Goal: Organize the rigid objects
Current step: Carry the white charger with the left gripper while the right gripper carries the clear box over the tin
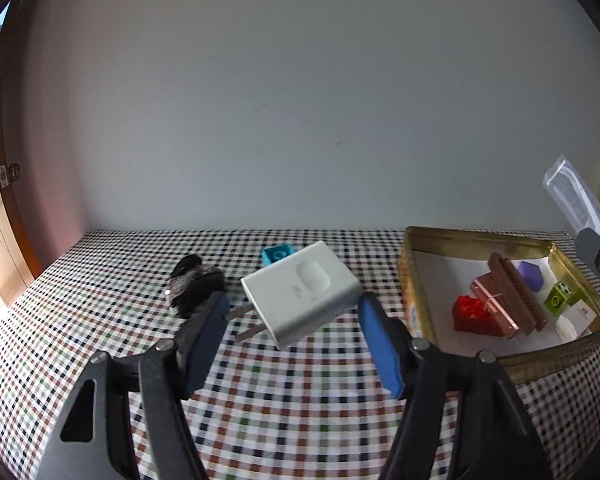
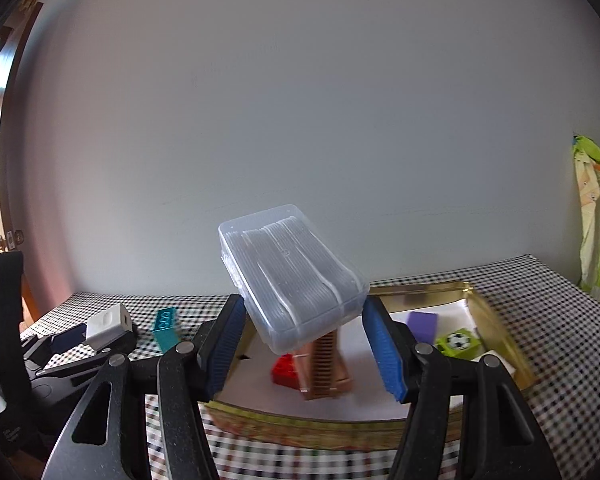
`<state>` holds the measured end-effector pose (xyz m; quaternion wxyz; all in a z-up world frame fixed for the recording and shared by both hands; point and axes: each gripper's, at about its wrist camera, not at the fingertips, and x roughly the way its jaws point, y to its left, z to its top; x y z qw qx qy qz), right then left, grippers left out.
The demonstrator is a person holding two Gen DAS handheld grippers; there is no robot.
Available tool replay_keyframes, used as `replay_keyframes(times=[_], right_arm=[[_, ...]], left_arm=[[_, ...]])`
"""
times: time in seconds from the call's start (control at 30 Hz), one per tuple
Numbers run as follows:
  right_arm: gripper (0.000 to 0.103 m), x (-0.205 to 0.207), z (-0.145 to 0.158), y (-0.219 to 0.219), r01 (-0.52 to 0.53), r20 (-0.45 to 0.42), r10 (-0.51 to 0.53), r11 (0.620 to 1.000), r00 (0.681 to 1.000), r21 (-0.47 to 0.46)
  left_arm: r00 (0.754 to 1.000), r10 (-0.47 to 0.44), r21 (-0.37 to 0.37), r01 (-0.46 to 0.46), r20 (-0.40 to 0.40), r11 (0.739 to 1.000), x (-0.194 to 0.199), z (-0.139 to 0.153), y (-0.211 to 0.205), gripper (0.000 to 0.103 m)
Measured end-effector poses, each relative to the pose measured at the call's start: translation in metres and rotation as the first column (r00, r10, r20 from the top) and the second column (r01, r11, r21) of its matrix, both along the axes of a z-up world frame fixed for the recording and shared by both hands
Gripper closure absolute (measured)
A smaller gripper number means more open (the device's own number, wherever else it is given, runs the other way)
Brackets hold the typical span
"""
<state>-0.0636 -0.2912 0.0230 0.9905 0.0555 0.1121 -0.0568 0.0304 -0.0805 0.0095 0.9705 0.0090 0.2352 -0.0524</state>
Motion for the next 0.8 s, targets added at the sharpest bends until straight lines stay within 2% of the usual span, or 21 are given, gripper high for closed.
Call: replay_keyframes(times=[0.47, 0.8], right_arm=[[0.04, -0.016, 0.004, -0.063, 0.118, 0.012, -0.118, 0.993, 0.993, 0.003], [0.04, -0.014, 0.0, -0.104, 0.216, 0.027, -0.215, 0.975, 0.976, -0.046]], left_arm=[[0.996, -0.086, 0.019, 0.086, 0.023, 0.996, -0.012, 0.021, -0.067, 0.036], [0.991, -0.135, 0.041, 0.134, 0.017, 0.99, -0.01, 0.02, -0.102, 0.036]])
